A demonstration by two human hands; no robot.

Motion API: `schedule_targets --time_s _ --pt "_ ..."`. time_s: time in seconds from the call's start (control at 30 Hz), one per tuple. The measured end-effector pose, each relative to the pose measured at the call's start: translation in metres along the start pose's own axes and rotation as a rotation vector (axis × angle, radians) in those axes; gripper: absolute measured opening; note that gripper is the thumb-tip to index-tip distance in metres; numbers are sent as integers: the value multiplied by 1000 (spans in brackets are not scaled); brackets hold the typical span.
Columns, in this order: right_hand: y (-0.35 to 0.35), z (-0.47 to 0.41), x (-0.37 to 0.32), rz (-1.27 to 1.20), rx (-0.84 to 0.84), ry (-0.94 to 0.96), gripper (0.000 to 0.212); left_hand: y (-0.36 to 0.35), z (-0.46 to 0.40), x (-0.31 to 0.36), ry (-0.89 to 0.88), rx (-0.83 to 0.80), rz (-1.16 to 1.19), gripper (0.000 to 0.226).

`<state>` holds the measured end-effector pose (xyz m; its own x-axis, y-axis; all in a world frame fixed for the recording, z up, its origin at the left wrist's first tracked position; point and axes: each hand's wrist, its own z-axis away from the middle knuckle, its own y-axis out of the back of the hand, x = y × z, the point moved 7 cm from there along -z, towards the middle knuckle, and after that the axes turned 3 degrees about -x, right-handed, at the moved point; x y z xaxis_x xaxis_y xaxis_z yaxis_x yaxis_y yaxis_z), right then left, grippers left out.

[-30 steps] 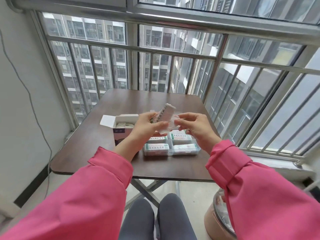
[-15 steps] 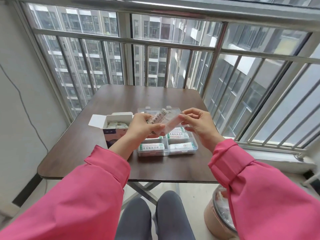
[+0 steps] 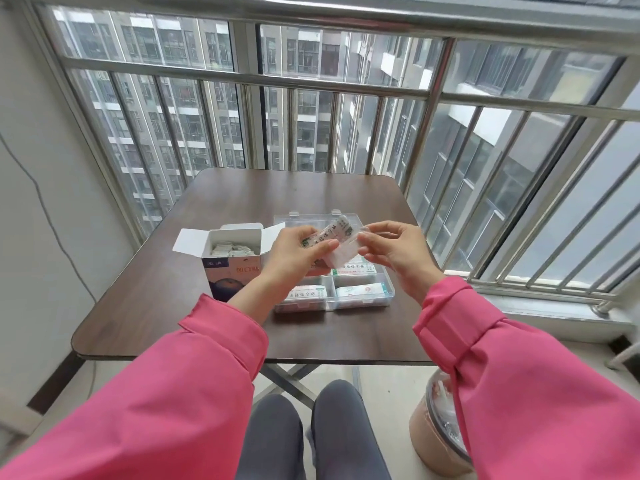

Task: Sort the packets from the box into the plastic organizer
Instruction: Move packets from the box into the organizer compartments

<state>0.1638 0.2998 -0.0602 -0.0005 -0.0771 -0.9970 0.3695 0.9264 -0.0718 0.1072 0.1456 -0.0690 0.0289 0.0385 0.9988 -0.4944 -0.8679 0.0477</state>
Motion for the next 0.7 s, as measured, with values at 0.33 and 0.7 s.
schedule_targets --time_s 0.33,0.7 --pt "16 -29 8 153 -88 -12 11 15 -14 2 -96 257 -141 7" --pt "12 -83 22 877 -107 55 13 -10 -38 -16 -112 213 -428 19"
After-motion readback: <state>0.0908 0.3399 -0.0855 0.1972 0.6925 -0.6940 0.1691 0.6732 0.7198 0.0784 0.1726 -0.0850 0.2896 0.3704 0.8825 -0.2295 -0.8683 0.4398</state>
